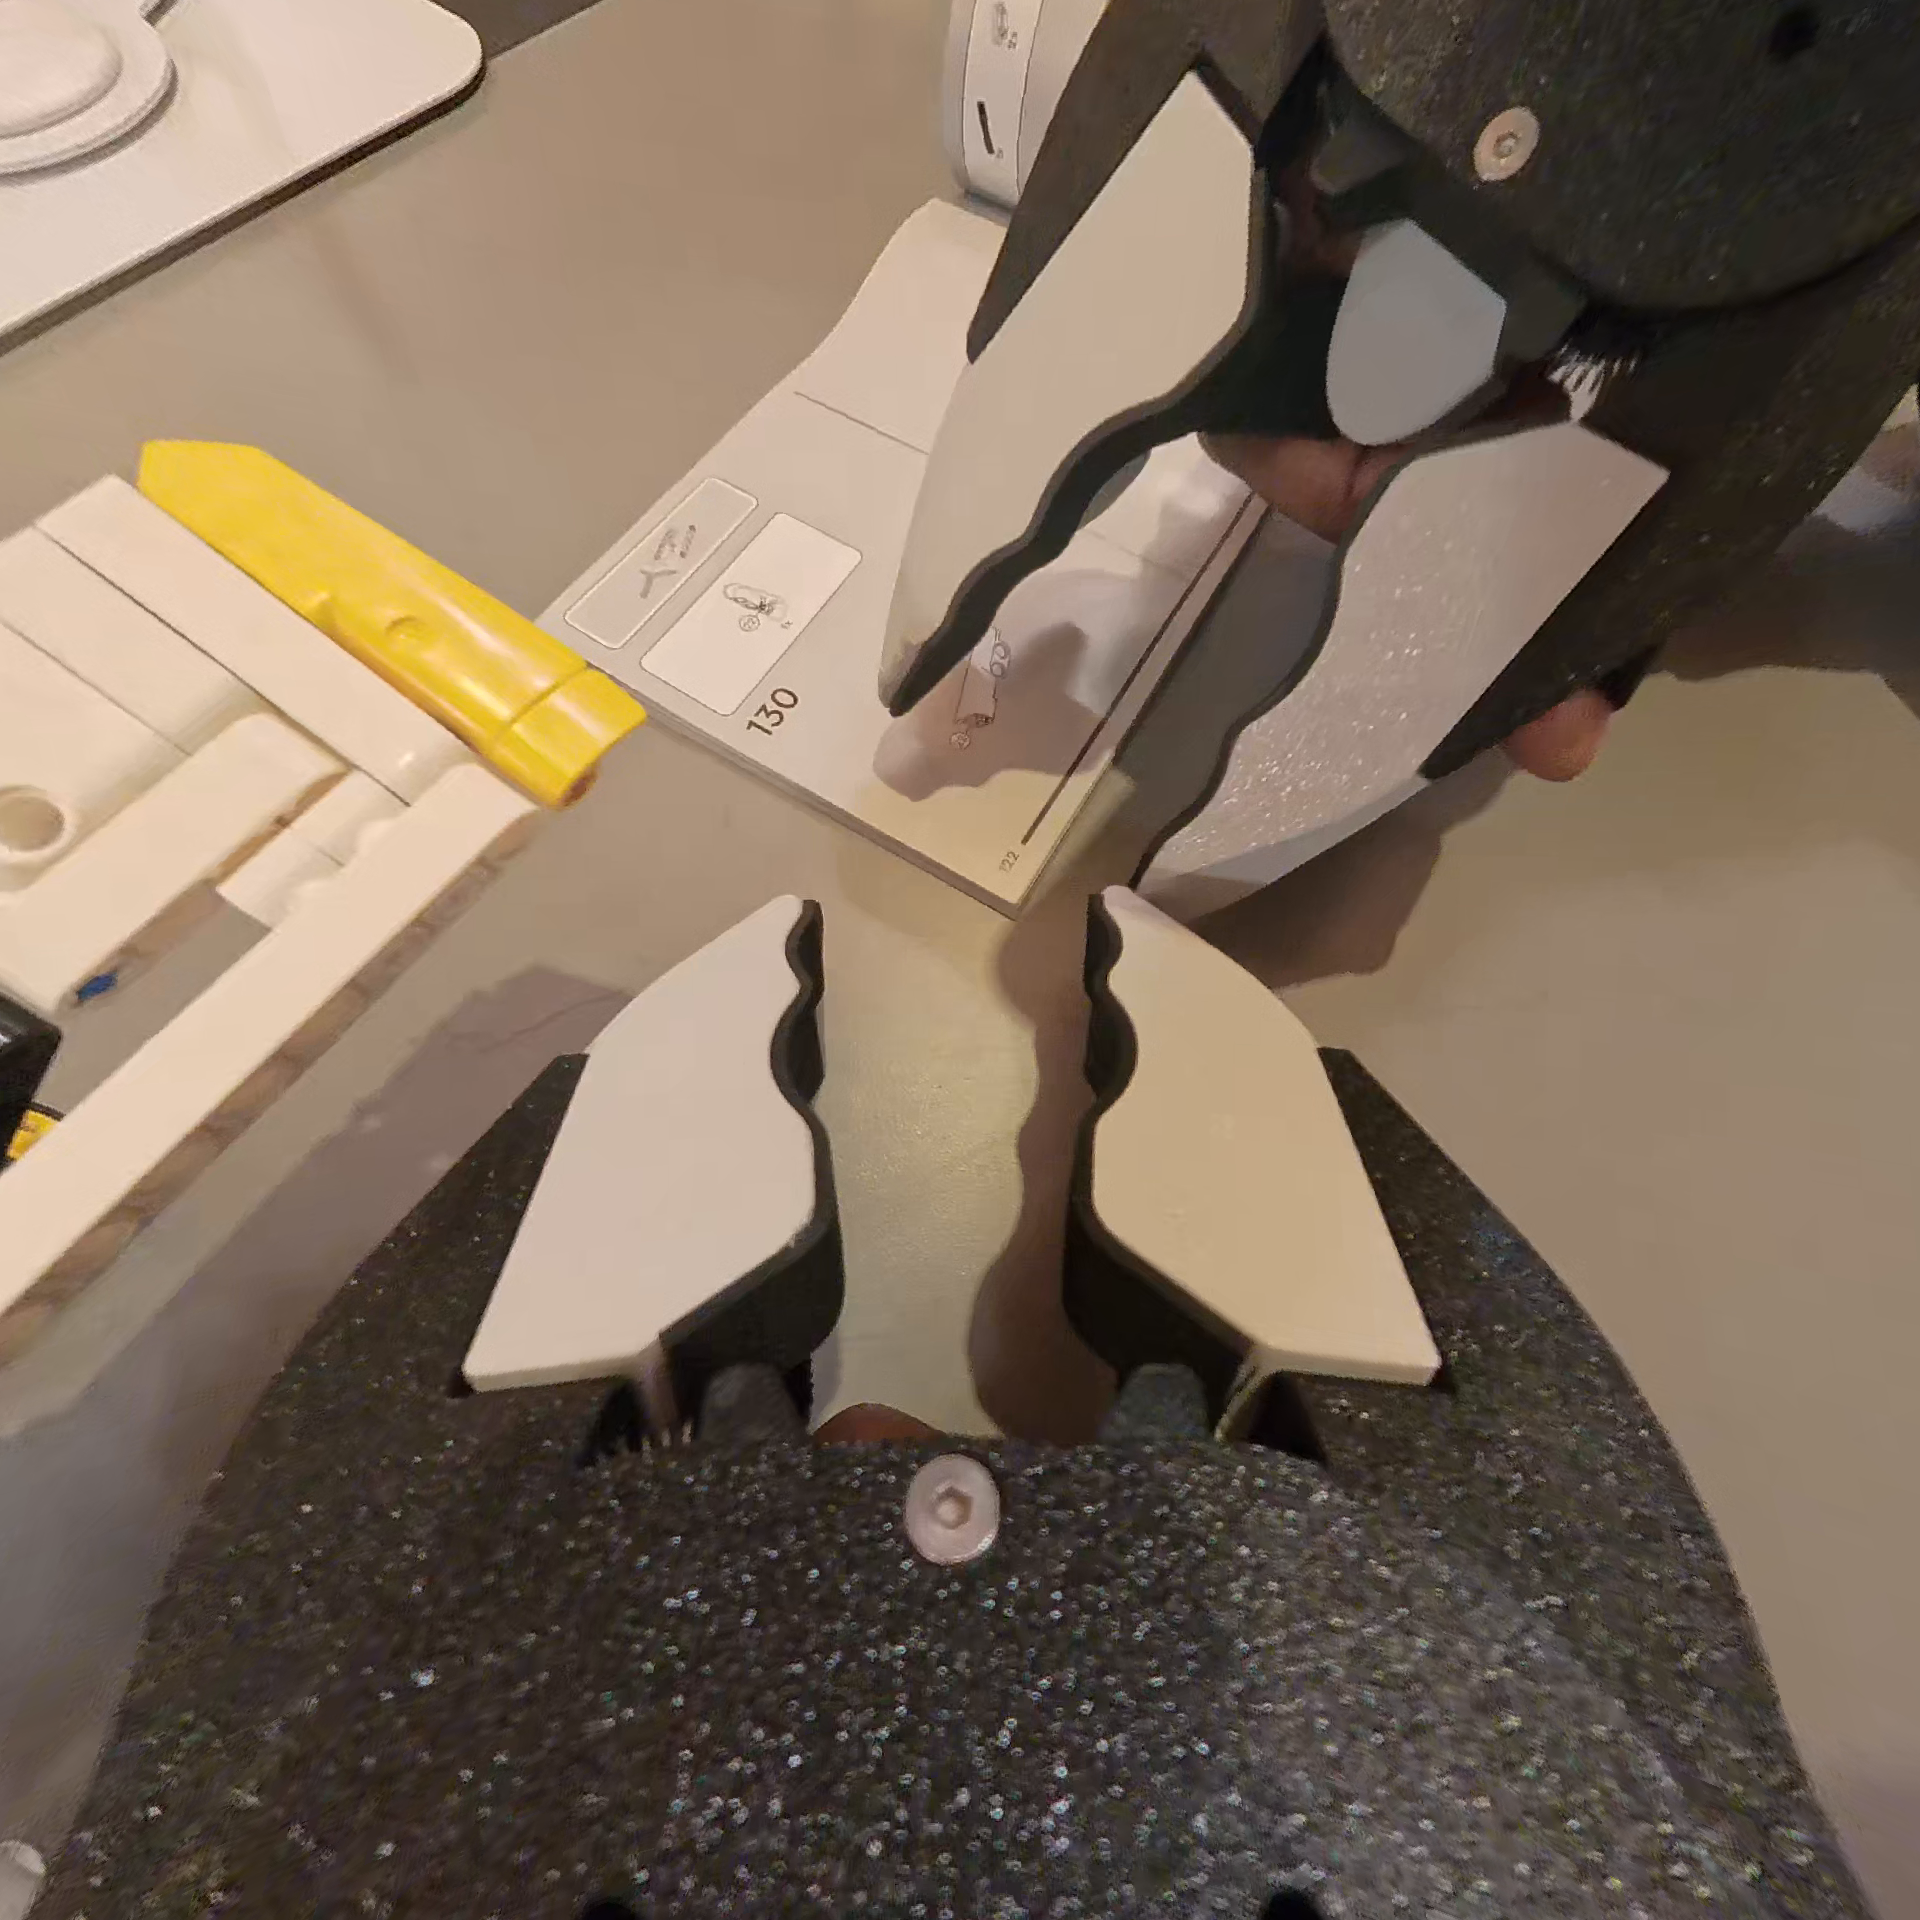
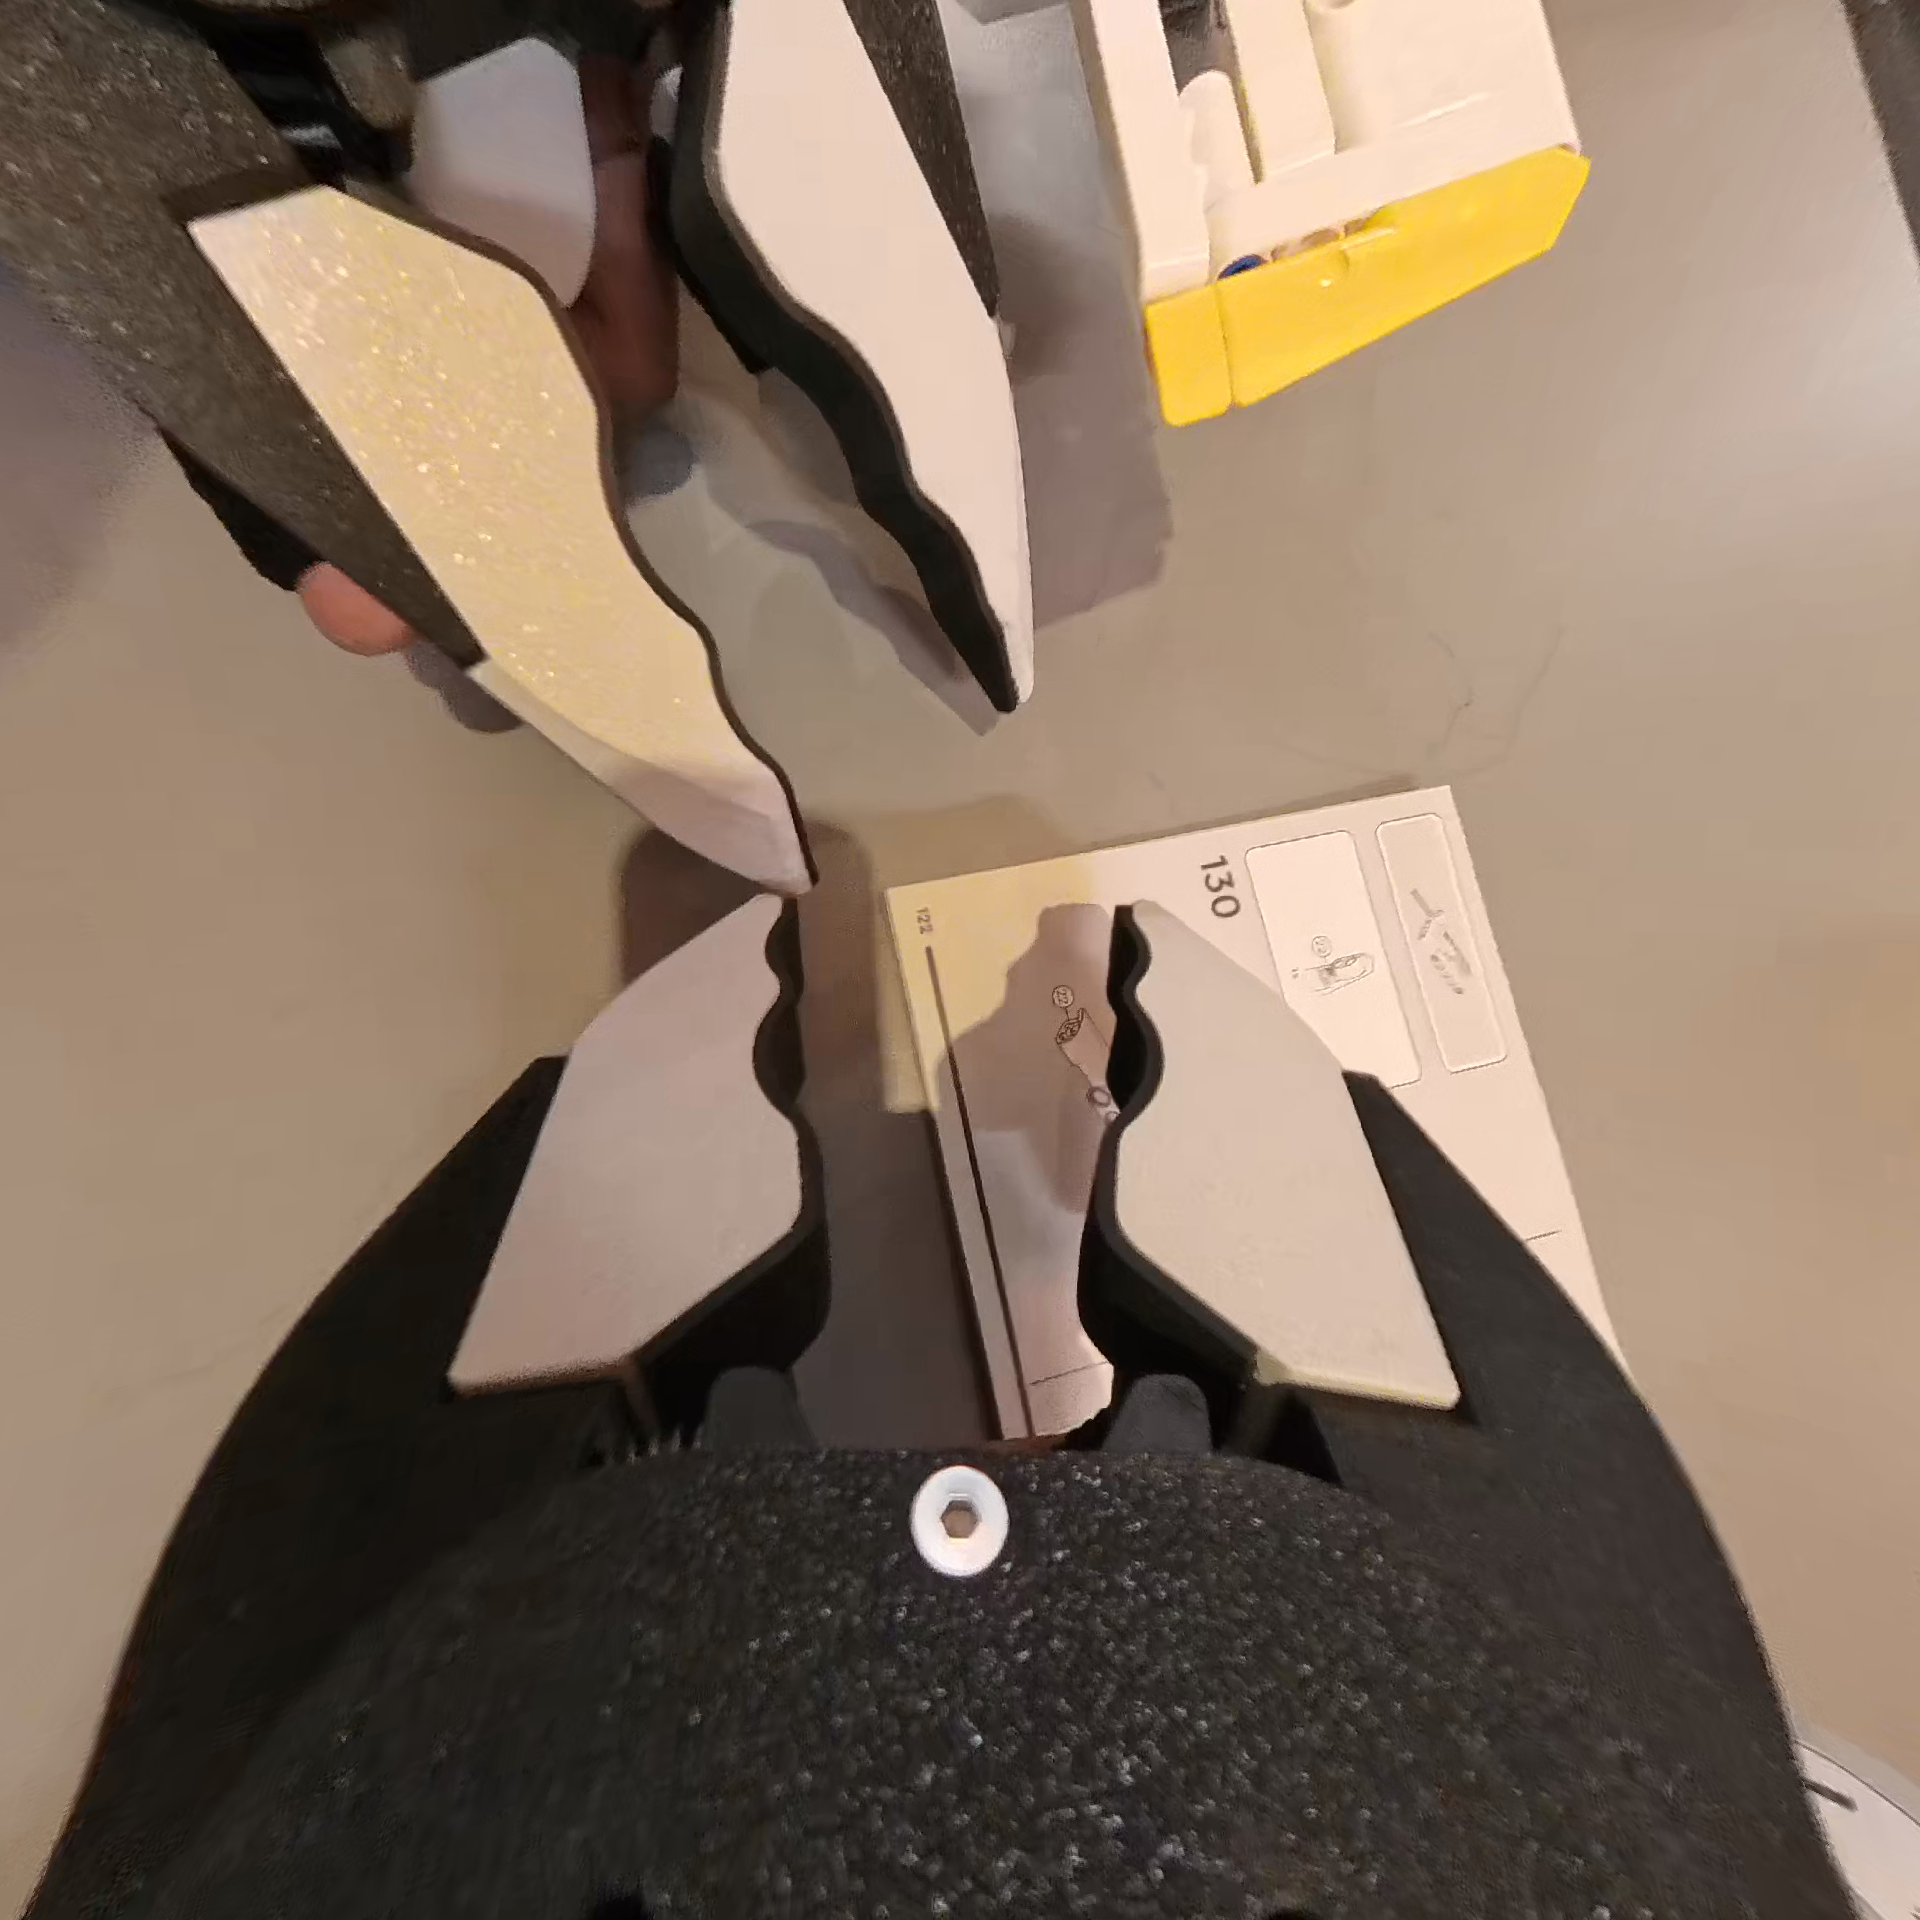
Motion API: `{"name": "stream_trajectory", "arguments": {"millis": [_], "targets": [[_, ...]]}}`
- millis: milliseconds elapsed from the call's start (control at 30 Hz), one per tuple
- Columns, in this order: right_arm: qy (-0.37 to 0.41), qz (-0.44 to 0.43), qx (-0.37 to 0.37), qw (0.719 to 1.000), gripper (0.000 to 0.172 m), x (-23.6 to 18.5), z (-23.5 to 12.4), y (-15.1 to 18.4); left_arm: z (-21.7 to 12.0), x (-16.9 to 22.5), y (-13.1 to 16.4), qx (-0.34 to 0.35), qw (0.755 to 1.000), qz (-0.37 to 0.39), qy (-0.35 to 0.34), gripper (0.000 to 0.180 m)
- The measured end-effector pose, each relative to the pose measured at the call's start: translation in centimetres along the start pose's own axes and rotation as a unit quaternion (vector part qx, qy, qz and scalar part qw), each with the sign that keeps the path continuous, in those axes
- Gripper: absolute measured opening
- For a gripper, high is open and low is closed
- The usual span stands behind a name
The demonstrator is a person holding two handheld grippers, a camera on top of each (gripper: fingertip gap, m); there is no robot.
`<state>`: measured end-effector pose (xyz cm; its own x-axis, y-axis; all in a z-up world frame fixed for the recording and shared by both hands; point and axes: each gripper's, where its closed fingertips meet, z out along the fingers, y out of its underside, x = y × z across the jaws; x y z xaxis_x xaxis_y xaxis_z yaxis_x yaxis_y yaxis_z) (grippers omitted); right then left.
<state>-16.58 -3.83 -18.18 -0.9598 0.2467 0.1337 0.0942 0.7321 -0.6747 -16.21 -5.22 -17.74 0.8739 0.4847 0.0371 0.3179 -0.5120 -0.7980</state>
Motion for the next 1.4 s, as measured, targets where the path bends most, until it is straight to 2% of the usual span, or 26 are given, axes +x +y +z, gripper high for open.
{"name": "stream_trajectory", "arguments": {"millis": [233,567,767,1200,1400], "targets": [[-0.018,0.006,-0.021,1.000,0.054,-0.2,0.5,1.2,0.0,-0.1,0.0,-0.001,1.000,-0.013,-0.001,0.049],[0.001,-0.017,-0.047,0.999,0.017,-0.5,-0.1,2.0,0.1,-0.1,0.2,-0.006,1.000,-0.012,0.003,0.047],[-0.015,-0.014,-0.044,0.999,0.001,-1.0,-0.4,2.1,0.2,-0.1,0.2,-0.008,1.000,-0.010,0.000,0.047],[-0.010,0.032,-0.014,0.999,0.000,-0.5,-1.0,1.7,0.3,0.0,0.3,-0.012,1.000,-0.006,0.002,0.046],[0.057,0.092,0.005,0.994,0.000,1.5,-2.6,1.3,0.2,-0.1,0.3,-0.010,1.000,-0.009,0.000,0.046]]}}
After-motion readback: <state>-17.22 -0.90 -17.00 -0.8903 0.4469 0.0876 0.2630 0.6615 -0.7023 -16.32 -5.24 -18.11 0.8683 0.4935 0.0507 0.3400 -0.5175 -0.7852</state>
